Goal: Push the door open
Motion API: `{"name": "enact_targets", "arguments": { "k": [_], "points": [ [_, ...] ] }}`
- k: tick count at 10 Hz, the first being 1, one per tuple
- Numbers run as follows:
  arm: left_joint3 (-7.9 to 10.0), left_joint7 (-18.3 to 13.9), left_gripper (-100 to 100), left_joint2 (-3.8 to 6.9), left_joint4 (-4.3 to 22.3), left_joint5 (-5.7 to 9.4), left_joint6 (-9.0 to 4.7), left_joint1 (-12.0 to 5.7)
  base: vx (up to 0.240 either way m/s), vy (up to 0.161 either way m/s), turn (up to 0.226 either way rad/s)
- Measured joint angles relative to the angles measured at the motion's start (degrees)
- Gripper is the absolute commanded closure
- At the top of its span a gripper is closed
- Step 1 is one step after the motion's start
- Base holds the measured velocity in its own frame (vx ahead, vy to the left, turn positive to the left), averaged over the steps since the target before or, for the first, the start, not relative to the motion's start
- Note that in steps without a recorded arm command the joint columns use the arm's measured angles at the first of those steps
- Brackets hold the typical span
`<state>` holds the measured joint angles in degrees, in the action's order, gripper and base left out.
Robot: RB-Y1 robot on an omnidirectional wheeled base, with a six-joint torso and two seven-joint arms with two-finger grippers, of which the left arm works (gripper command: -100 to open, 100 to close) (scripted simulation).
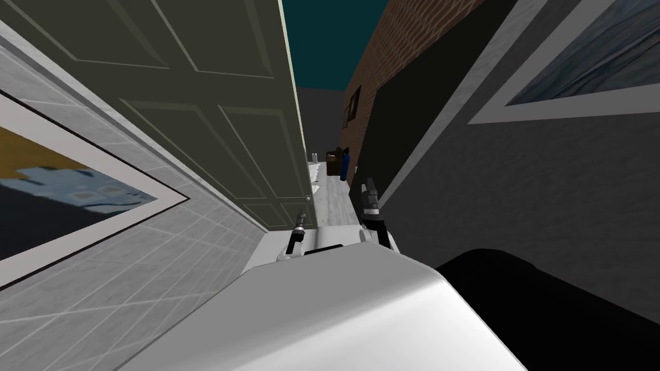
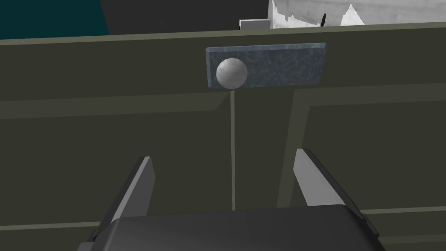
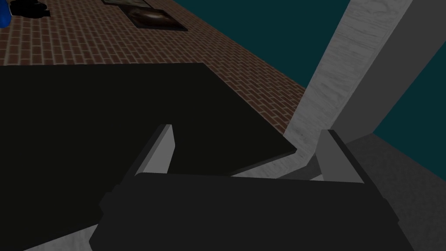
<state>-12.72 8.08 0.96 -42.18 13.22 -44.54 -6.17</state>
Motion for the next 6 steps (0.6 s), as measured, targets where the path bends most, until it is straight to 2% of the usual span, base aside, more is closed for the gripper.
{"name": "enact_targets", "arguments": {
  "k": [2, 3, 6],
  "points": [
    [-0.23, -0.01, -100, -0.47, 2.06, 0.4, -0.27, -0.97, 0.048, 0.007, -0.026],
    [-0.25, -0.02, -100, -0.5, 2.17, 0.43, -0.27, -1.02, 0.112, -0.015, -0.037],
    [-0.09, -0.04, -100, 0.96, 2.22, 0.48, -0.6, -0.64, 0.177, -0.023, -0.023]
  ]
}}
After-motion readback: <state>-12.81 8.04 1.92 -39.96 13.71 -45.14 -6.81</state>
